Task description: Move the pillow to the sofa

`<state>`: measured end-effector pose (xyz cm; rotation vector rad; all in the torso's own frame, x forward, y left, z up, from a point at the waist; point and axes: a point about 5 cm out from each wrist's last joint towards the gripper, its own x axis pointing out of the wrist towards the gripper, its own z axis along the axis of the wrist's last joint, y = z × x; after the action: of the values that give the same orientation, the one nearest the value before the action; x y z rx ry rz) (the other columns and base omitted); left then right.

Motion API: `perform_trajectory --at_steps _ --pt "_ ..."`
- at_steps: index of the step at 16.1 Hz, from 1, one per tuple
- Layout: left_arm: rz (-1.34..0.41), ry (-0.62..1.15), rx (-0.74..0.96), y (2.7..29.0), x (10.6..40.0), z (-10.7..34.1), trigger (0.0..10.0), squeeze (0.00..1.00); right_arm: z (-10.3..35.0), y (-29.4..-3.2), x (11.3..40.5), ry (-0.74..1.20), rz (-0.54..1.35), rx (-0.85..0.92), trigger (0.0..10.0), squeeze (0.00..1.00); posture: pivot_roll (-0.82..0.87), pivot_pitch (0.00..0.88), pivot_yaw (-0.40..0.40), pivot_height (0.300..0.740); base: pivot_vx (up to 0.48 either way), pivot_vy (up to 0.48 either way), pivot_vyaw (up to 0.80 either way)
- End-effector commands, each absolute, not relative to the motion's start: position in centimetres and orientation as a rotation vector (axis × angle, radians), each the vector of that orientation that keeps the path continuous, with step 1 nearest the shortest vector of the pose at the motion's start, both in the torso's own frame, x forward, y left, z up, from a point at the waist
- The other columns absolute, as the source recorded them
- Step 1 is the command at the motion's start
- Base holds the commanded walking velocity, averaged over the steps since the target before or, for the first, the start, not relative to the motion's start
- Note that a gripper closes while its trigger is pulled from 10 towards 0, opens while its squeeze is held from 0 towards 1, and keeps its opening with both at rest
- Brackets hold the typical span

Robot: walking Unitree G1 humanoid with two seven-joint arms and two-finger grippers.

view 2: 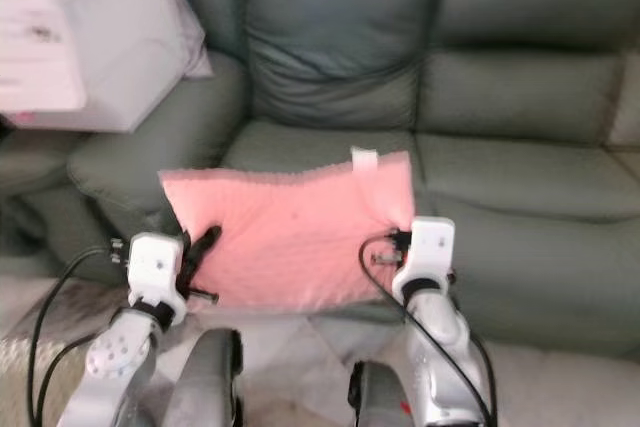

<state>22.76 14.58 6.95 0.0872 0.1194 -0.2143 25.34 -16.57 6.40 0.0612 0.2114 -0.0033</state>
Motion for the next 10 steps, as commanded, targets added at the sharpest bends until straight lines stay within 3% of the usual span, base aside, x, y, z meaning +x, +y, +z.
perform_trajectory --at_steps 1,10 --pt "-0.225 0.055 0.108 14.58 23.57 8.38 10.0 0.0 7.26 -16.59 25.75 0.171 -0.004 0.057 10.0 0.0 -0.02 0.0 -0.01 0.626 0.0 0.0 0.0" --pt "-0.267 0.055 0.081 13.79 23.66 8.53 10.0 0.0 7.25 -16.63 25.73 0.17 -0.008 0.054 10.0 0.0 -0.02 0.0 -0.005 0.626 0.337 0.0 0.0"
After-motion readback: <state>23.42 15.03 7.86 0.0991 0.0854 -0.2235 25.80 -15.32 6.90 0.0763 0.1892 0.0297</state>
